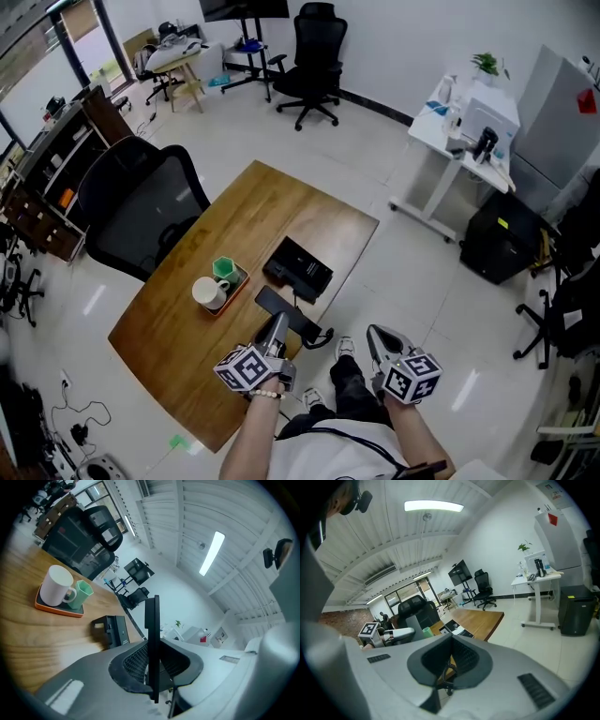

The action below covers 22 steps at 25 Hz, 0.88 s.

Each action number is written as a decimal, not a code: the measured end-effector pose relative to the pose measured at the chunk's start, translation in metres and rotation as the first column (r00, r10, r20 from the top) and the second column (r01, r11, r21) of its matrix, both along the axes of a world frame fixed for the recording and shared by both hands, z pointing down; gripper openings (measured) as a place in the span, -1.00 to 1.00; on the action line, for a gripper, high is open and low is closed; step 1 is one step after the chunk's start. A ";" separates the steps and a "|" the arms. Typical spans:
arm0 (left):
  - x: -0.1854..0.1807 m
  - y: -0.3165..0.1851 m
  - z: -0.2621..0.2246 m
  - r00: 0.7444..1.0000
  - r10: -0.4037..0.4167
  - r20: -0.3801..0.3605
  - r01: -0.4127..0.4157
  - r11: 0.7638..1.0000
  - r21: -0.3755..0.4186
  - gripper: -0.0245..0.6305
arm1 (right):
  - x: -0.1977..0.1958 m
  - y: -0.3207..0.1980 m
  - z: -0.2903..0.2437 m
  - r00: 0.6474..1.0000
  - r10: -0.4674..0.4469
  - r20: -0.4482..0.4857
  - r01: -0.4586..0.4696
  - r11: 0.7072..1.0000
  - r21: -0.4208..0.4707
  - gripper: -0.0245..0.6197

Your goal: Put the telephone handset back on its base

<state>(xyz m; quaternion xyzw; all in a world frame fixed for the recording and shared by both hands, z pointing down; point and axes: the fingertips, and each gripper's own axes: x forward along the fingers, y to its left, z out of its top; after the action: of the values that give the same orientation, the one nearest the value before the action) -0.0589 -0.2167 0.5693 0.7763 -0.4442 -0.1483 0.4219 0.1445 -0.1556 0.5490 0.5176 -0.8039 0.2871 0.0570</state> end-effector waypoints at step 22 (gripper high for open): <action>0.004 -0.100 0.099 0.994 -0.055 -0.095 0.049 0.997 -0.063 -0.72 | 0.012 -0.095 0.015 0.995 -0.102 -0.012 0.101 0.994 -0.027 -0.92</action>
<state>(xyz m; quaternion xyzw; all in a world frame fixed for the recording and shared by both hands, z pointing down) -0.0550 -0.3165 0.6681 0.7432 -0.4478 -0.1831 0.4622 0.1560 -0.2509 0.5644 0.4773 -0.8249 0.2910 0.0839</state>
